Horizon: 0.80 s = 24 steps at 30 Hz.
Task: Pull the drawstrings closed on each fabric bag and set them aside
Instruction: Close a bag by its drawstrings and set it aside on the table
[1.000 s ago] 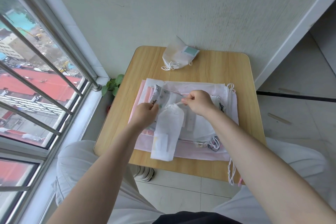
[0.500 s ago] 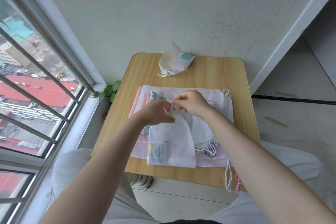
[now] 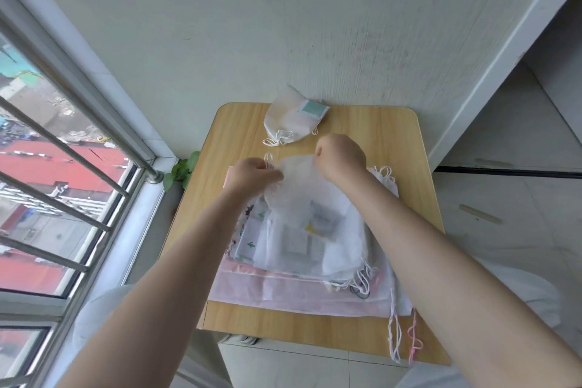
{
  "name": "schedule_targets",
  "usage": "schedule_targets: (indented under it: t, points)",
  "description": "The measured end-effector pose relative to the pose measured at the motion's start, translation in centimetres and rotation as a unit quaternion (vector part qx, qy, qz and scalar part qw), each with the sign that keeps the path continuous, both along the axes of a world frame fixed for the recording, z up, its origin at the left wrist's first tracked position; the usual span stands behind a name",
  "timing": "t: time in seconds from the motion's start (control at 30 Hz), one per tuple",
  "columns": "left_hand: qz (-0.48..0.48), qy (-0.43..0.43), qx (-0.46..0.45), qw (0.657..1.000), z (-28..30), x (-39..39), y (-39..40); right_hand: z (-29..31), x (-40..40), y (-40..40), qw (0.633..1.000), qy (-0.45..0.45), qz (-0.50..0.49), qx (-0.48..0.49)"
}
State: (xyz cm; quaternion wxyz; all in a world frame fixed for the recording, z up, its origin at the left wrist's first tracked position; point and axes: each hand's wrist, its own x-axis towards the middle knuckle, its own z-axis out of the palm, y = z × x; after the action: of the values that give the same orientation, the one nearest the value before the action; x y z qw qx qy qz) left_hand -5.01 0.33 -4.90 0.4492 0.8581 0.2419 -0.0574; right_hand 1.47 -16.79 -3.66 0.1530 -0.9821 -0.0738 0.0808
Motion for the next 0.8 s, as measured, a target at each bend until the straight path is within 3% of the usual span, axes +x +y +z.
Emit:
schedule_targets:
  t: [0.13, 0.2, 0.27, 0.4, 0.5, 0.57, 0.63, 0.7, 0.8]
  points:
    - [0.116, -0.049, -0.122, 0.985, 1.2, 4.6, -0.3, 2.0, 2.4, 1.6, 0.978, -0.095, 0.063, 0.175]
    - [0.147, -0.061, -0.203, 0.966, 1.1, 6.6, -0.4, 2.1, 3.2, 1.6, 0.974, -0.091, 0.083, 0.191]
    - [0.155, -0.045, -0.227, 0.960, 0.4, 7.7, -0.6, 1.2, 3.6, 0.9, 0.979, -0.077, 0.079, 0.169]
    - [0.100, -0.013, -0.095, 0.990, -0.9, 6.9, -1.4, -0.7, 3.3, -0.6, 0.992, 0.001, 0.072, 0.106]
    - [-0.071, 0.009, 0.027, 0.997, -1.8, 4.5, -3.0, -1.3, 2.1, -1.4, 0.991, 0.090, 0.101, 0.009]
    - [-0.215, 0.045, 0.126, 0.967, -2.9, 3.1, -3.9, -1.3, 1.0, -1.7, 0.982, 0.112, 0.130, -0.075]
    - [-0.303, 0.064, 0.251, 0.917, -4.3, 1.8, -4.6, -1.4, -0.2, -2.1, 0.971, 0.119, 0.147, -0.147]
    - [-0.306, 0.041, 0.327, 0.893, -5.4, 0.9, -5.1, -1.4, -0.9, -2.5, 0.960, 0.115, 0.156, -0.205]
    - [-0.267, 0.001, 0.349, 0.898, -6.2, 0.0, -5.4, -1.8, -1.9, -3.1, 0.956, 0.099, 0.158, -0.226]
